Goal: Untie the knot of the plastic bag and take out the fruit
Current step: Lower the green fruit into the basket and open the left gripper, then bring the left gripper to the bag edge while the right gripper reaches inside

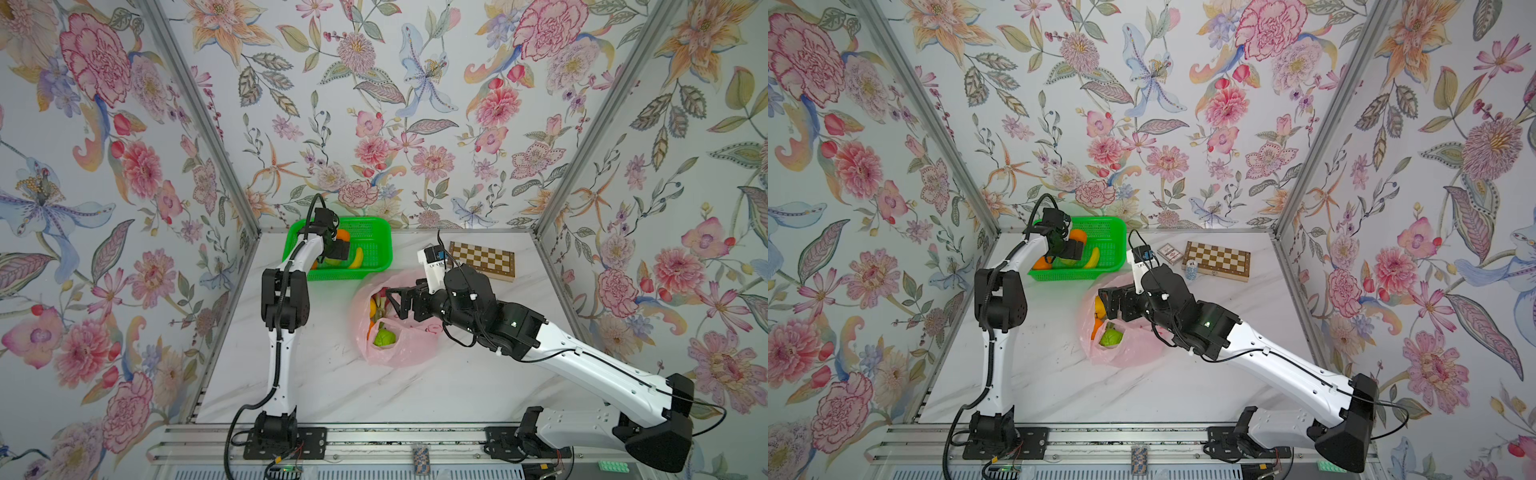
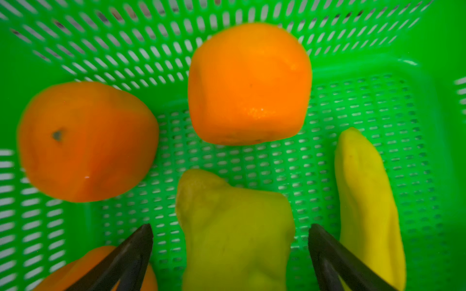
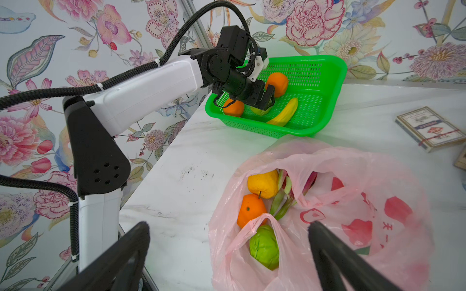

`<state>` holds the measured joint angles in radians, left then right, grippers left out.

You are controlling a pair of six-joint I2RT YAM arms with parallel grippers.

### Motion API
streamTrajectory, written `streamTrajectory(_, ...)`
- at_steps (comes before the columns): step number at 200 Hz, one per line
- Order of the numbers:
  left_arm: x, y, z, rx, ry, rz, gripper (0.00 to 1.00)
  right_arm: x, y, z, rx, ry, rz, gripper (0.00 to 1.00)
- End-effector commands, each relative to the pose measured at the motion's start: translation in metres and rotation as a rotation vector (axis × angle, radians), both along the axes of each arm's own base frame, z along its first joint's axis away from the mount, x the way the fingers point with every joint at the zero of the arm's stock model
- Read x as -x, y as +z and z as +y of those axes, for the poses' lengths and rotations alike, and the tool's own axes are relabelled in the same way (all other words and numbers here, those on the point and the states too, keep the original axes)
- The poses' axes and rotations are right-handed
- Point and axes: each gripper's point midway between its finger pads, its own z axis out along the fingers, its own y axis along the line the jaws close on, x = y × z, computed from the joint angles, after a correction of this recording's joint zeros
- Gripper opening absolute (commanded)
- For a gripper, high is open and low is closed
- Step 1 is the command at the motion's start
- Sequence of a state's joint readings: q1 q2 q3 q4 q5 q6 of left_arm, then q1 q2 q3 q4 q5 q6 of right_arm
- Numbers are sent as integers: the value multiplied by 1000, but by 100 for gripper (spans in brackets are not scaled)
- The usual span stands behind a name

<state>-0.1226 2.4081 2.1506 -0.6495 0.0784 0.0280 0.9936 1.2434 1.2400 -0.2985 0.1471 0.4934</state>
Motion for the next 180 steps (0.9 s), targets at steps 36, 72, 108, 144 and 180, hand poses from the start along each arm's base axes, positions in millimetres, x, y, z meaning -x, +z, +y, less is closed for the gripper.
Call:
streamTrajectory(36, 27, 130, -8, 113, -1, -214, 98, -11, -10, -5, -10, -11, 9, 99)
streamTrajectory(72, 78, 199, -37, 258, -83, -338, 96, -25, -40, -18, 20, -51, 65, 99)
streamTrajectory(108, 138, 246, -70, 332, -172, -438, 95, -36, -66, -34, 3, -87, 131, 99)
streamTrajectory(144, 199, 257, -120, 370, -317, -453, 93, -44, -92, -48, -30, -118, 202, 99)
streamTrajectory(180, 239, 206, -153, 282, -430, -292, 94, -43, -120, -49, -48, -104, 257, 95)
